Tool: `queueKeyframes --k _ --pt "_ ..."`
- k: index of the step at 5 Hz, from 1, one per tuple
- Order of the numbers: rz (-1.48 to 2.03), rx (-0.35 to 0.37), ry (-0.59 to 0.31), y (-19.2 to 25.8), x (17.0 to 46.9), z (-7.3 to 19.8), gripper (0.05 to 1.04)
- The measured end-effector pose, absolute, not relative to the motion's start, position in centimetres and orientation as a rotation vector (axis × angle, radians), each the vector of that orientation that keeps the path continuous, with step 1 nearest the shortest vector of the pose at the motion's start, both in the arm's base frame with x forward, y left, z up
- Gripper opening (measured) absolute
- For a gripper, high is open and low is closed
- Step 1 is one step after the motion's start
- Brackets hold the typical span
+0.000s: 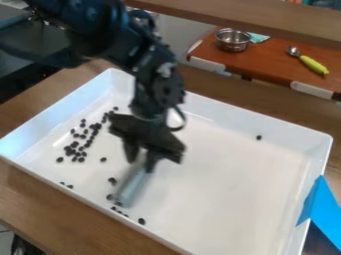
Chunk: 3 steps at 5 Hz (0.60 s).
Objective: Sweep into pile
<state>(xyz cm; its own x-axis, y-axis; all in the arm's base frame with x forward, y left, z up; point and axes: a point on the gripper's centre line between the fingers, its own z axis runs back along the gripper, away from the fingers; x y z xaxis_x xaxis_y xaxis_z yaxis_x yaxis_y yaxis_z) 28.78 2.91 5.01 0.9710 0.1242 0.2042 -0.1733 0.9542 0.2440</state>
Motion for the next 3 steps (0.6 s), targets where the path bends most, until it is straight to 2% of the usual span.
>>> queueKeyframes --k 1,2,3 --pt "0.143 0.37 -0.135 6.9 27.9 5.4 0.352" --pt "0.098 0.439 -0.168 8.2 27.5 6.2 0.352" --pt "0.113 0.409 -0.225 6.9 27.0 7.9 0.352"
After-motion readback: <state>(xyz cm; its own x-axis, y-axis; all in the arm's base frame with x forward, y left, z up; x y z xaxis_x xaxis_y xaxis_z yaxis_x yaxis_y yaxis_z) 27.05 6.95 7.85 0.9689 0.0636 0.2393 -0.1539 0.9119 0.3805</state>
